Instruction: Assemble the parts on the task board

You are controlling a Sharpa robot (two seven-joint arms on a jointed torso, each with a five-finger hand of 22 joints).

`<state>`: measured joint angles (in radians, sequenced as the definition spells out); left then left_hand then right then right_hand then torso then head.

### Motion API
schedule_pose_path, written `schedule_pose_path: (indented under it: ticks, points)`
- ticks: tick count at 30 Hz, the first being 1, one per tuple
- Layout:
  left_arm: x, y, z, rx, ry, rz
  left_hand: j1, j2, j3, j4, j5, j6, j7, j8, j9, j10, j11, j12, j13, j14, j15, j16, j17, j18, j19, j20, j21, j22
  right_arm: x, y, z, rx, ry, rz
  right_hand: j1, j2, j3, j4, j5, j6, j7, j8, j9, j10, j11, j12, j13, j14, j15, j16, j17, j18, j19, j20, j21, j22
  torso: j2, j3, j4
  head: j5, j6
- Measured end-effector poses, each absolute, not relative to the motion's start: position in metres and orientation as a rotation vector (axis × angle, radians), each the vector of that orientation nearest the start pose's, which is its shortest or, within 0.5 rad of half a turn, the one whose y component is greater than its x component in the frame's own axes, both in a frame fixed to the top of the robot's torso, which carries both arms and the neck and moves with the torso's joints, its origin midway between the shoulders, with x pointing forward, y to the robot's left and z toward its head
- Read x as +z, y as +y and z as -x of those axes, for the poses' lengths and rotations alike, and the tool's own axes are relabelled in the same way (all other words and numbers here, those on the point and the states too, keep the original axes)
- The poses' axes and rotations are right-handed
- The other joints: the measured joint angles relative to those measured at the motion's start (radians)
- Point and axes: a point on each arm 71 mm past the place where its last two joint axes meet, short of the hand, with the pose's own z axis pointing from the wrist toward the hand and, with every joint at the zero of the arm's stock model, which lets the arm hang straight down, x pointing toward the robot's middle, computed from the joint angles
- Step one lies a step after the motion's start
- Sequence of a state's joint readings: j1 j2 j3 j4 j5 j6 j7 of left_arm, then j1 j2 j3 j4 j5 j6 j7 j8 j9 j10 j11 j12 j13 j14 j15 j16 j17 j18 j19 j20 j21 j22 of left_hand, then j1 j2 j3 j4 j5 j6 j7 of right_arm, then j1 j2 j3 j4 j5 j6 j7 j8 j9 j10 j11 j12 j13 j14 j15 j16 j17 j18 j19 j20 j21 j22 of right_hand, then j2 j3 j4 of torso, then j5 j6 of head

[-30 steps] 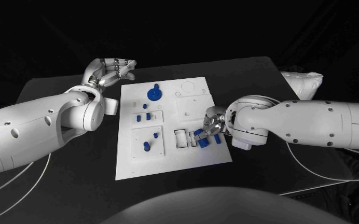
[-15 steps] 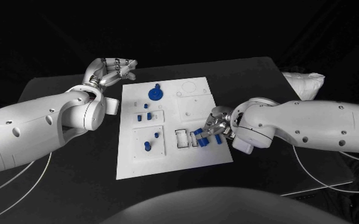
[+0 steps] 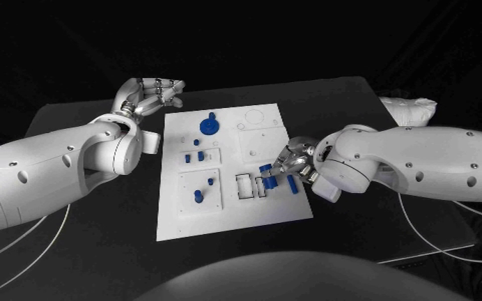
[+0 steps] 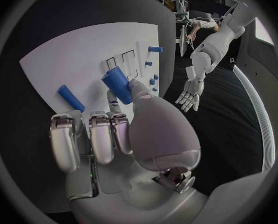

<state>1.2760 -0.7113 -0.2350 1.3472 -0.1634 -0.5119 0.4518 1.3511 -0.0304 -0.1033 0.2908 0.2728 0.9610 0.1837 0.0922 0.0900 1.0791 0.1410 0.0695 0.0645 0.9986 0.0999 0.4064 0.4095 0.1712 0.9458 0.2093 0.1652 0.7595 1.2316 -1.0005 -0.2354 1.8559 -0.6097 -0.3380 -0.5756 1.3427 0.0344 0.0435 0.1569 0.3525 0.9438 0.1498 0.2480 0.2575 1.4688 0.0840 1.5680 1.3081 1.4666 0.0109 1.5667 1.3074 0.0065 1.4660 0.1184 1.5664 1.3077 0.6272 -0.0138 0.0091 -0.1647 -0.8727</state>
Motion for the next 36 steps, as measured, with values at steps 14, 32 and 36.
schedule_pose_path:
  ticks: [14,32,36]
  points:
    - [-0.209,0.206,-0.514,-1.237,1.423,0.855,0.000,0.000,0.000,0.000,0.000,0.000,0.000,0.000,0.000,0.000,0.000,0.000,0.000,0.000,0.000,0.000,0.000,0.000,0.000,0.000,0.000,0.000,-0.253,-0.200,-0.379,0.681,2.385,-0.983,-0.001,0.000,0.001,-0.002,-0.007,0.001,0.001,0.000,0.000,-0.003,-0.003,0.000,0.000,0.000,0.000,0.000,0.000,0.000,0.000,0.000,0.000,0.000,0.000,0.0000,0.0002,0.017,0.000]
    - [-0.210,0.206,-0.514,-1.237,1.425,0.855,0.000,0.000,-0.003,0.003,0.000,0.000,0.000,0.000,0.000,0.000,0.000,0.000,0.000,0.000,0.000,0.000,-0.001,0.000,0.000,0.000,0.000,-0.001,-0.262,-0.182,-0.384,0.686,2.488,-1.071,-0.040,-0.006,0.054,-0.040,-0.034,0.004,0.004,0.000,-0.009,-0.003,-0.003,0.000,0.000,0.000,0.000,0.000,0.000,0.000,0.000,0.000,0.000,0.000,-0.001,-0.0005,0.0010,0.023,0.000]
    - [-0.210,0.206,-0.514,-1.237,1.426,0.856,0.000,0.000,-0.003,0.003,0.000,0.000,0.000,0.000,0.000,0.000,0.000,0.000,0.000,0.000,0.000,0.000,-0.001,0.000,0.000,0.000,0.000,-0.001,-0.263,-0.181,-0.385,0.669,2.497,-1.074,-0.042,-0.005,0.054,-0.040,-0.037,0.004,0.004,0.000,-0.013,-0.003,-0.003,0.000,0.000,0.000,0.000,0.000,0.000,0.000,0.000,0.000,0.000,0.000,0.000,-0.0003,0.0007,0.024,0.000]
